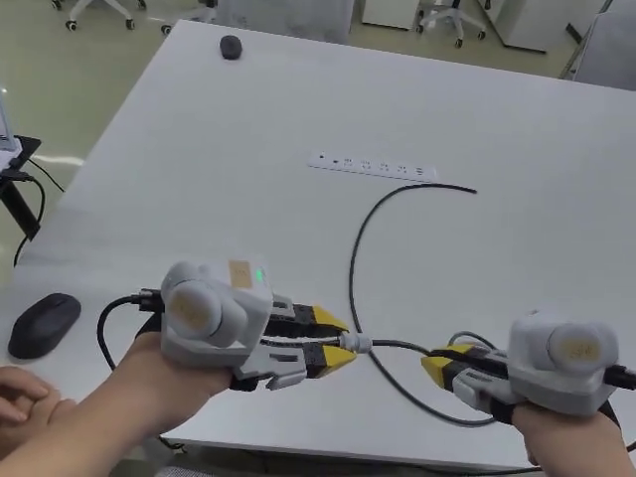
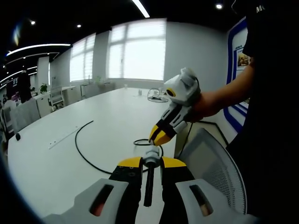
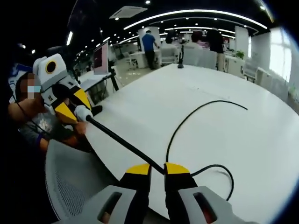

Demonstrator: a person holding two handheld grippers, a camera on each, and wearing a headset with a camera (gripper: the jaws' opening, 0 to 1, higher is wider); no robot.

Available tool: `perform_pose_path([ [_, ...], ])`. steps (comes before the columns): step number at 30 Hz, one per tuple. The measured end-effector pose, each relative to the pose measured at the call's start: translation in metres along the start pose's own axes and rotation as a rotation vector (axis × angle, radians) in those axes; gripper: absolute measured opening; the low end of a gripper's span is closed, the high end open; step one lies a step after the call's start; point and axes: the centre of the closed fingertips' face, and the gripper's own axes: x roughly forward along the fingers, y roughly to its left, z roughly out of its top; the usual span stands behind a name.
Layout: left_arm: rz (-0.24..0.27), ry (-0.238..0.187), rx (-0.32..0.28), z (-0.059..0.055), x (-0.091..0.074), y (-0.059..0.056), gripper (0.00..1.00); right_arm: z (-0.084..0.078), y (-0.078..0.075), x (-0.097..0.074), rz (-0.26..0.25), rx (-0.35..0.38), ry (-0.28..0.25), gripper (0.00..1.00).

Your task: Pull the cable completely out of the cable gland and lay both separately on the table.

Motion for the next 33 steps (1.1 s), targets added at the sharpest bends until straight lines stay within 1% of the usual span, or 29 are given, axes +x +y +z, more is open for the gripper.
perform_pose_path([
  [1,-0.003,-0.003,-0.004,0.001,0.001,0.000,0.15,0.001,0.002,-0.001,0.011,-0.032,0.006,0.06],
  [3,-0.007,-0.002,-0.010,0.001,0.002,-0.001,0.15,0.007,0.004,-0.003,0.015,-0.049,-0.016,0.10],
  [4,-0.009,0.002,-0.010,0.000,0.003,-0.001,0.15,0.012,0.006,-0.006,0.018,-0.086,-0.022,0.11],
  [5,-0.008,0.006,-0.009,-0.001,0.003,-0.001,0.15,0.020,0.011,-0.009,0.022,-0.172,-0.029,0.11],
  [7,-0.011,0.010,-0.013,-0.002,0.004,-0.001,0.15,0.029,0.020,-0.012,0.027,-0.291,-0.031,0.14],
  [8,-0.015,0.009,-0.019,-0.003,0.004,-0.002,0.15,0.033,0.028,-0.013,0.030,-0.371,-0.025,0.15],
  [11,-0.018,0.015,-0.023,-0.005,0.005,-0.002,0.15,0.042,0.050,-0.011,0.076,-0.485,-0.031,0.17],
  [12,-0.018,0.018,-0.023,-0.005,0.006,-0.002,0.15,0.047,0.061,-0.010,0.096,-0.548,-0.043,0.17],
  [13,-0.017,0.018,-0.024,-0.005,0.006,-0.001,0.15,0.048,0.067,-0.008,0.105,-0.577,-0.041,0.17],
  [15,-0.017,0.016,-0.026,-0.004,0.008,-0.001,0.15,0.049,0.075,-0.005,0.106,-0.630,-0.025,0.14],
  [16,-0.018,0.014,-0.026,-0.002,0.008,-0.001,0.15,0.047,0.077,-0.003,0.112,-0.634,-0.016,0.14],
  [20,-0.019,0.013,-0.026,-0.001,0.009,-0.001,0.15,0.048,0.081,0.001,0.121,-0.655,-0.019,0.10],
  [22,-0.021,0.015,-0.022,-0.001,0.010,-0.002,0.15,0.050,0.079,0.001,0.106,-0.686,-0.018,0.05],
  [23,-0.022,0.016,-0.024,-0.001,0.010,-0.003,0.15,0.050,0.079,0.000,0.107,-0.685,-0.018,0.03],
  [27,-0.018,0.009,-0.027,-0.001,0.008,-0.004,0.15,0.049,0.079,0.000,0.117,-0.662,-0.018,0.02],
  [29,-0.012,0.000,-0.029,0.000,0.008,-0.004,0.15,0.051,0.077,-0.001,0.101,-0.635,-0.037,0.02],
  [32,-0.011,-0.003,-0.031,0.001,0.008,-0.004,0.15,0.049,0.074,0.000,0.099,-0.569,-0.032,0.01],
  [33,-0.011,-0.003,-0.031,0.001,0.008,-0.004,0.15,0.049,0.073,0.000,0.098,-0.566,-0.031,0.01],
])
